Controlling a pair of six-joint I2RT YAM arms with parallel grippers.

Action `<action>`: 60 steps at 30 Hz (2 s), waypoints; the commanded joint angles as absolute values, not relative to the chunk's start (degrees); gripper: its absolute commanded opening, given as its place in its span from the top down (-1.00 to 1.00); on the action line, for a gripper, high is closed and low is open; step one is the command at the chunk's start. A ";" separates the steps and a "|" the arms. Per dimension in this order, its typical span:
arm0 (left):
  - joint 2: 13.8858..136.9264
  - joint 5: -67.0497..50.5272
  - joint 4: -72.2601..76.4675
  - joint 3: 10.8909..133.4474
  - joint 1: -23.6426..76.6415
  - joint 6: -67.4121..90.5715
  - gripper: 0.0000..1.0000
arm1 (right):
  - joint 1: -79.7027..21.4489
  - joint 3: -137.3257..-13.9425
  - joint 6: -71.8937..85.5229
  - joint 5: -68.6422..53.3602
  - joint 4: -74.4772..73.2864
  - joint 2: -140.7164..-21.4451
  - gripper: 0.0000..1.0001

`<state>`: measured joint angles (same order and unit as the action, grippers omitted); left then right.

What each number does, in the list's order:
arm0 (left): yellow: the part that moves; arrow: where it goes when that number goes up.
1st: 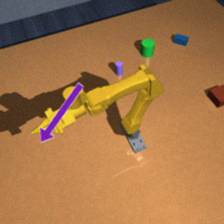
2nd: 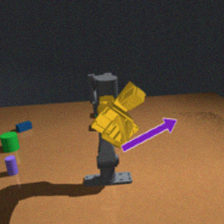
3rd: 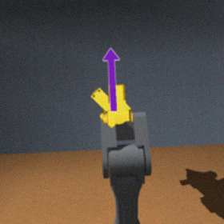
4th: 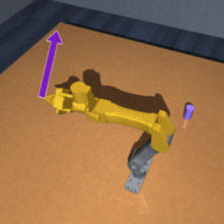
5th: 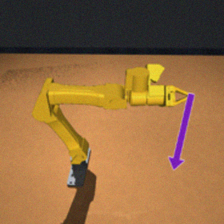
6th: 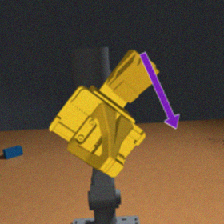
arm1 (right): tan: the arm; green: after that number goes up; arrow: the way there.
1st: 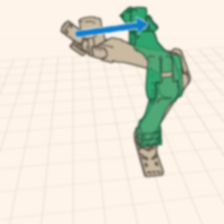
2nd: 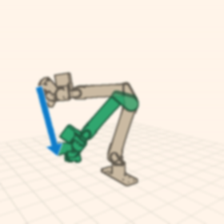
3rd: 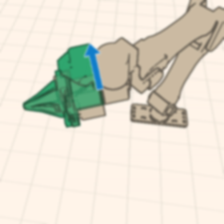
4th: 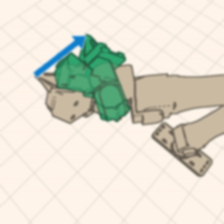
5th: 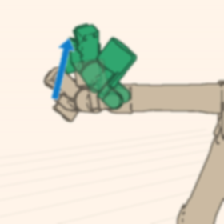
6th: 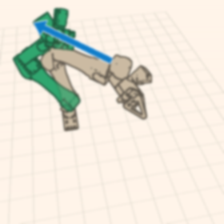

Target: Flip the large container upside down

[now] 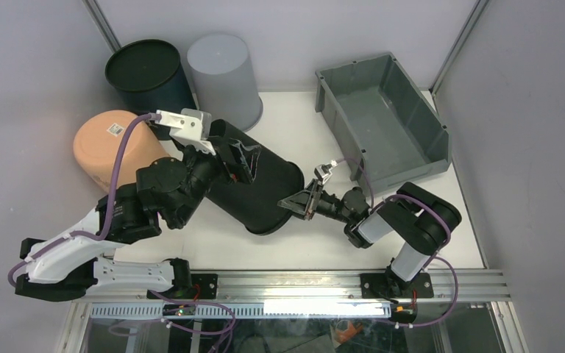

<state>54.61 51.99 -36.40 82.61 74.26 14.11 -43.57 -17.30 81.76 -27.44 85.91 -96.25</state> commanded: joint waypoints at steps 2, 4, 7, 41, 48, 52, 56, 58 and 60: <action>55.43 51.39 -34.35 81.96 73.63 13.55 -0.98 | -43.24 -12.08 79.59 -26.09 93.96 -100.65 0.21; 55.54 51.04 -34.36 81.78 73.36 13.69 -0.98 | -43.24 -11.14 79.71 -25.49 93.96 -100.86 0.07; 55.87 50.30 -34.34 81.37 72.84 13.86 -0.98 | -43.24 -9.93 80.10 -24.14 93.85 -100.91 -0.15; 60.58 29.59 -32.96 78.85 57.75 16.45 -0.98 | -44.74 -27.02 52.52 -7.50 1.64 -58.63 -0.73; 60.00 29.15 -33.05 78.33 57.48 17.30 -0.98 | -46.18 -34.90 48.59 -7.27 7.90 -70.14 -0.39; 59.68 28.82 -33.13 78.14 57.39 18.02 -0.98 | -47.07 -43.58 47.14 -10.07 12.78 -82.16 -0.41; 59.72 28.65 -33.26 78.34 57.37 18.61 -0.98 | -48.02 -54.23 46.86 -11.72 16.03 -92.94 -0.46; 59.47 28.56 -33.52 78.42 57.31 18.88 -0.97 | -48.30 -60.72 45.63 -12.79 15.52 -97.04 -0.47; 59.18 28.79 -33.67 78.42 57.33 18.90 -0.98 | -47.86 -66.63 43.61 -16.51 12.35 -100.70 -0.49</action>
<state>60.95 29.65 -35.59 78.06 58.00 17.50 -47.88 -55.79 47.79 -11.66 9.67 -96.77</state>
